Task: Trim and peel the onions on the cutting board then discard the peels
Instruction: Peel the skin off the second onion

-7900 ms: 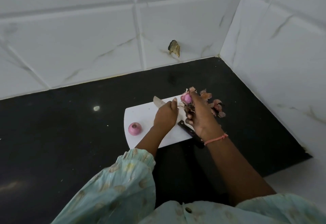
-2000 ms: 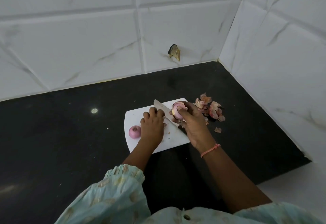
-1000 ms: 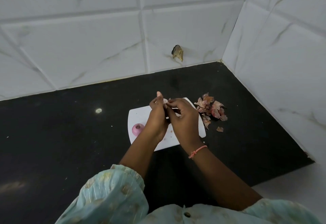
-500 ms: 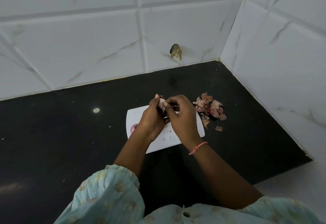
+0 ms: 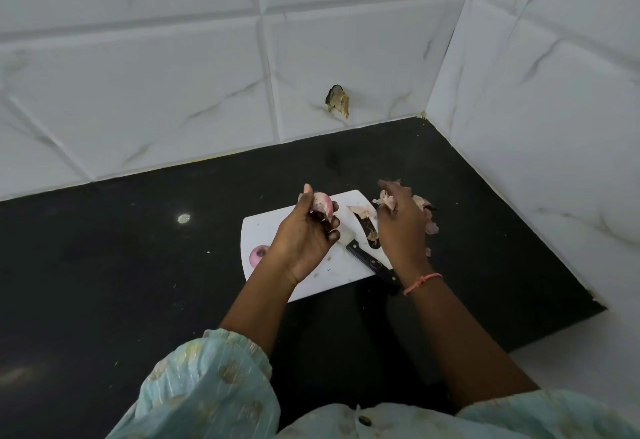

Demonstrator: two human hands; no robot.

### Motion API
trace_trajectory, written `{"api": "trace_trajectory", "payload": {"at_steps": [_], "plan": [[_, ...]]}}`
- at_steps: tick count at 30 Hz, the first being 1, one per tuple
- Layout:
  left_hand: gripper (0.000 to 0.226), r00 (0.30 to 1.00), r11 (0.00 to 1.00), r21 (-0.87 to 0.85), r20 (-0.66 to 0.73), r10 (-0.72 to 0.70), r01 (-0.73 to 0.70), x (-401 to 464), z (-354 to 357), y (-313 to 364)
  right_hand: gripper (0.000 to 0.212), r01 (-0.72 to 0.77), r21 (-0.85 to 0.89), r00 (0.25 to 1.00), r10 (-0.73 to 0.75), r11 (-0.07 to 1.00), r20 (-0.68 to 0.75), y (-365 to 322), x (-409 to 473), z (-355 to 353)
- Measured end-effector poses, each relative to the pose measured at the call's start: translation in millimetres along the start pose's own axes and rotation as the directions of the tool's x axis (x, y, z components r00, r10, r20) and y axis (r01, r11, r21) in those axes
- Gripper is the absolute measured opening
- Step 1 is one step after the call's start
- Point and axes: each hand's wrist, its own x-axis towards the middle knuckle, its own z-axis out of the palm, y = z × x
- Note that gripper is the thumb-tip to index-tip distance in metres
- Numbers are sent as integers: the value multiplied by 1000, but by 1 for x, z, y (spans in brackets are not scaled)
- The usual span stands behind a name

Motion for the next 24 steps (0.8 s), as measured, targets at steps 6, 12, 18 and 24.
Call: {"api": "trace_trajectory", "payload": {"at_steps": [6,12,18,24], "plan": [[42,994,984,-178,-109,-12,-8,3,9,-2,21,385,98,911,-395,918,117,-15,-23,18],[53,990,989,-146,-141,-2,-19,4,4,-4,8,425,41,901,-427,904,81,-14,-23,25],[75,991,987,153,-135,-25,45,1,1,-2,8,366,82,914,-375,927,154,-25,-22,22],[53,996,979,186,-62,-71,82,-4,0,1,6,148,190,972,-178,971,151,-27,-21,22]]}}
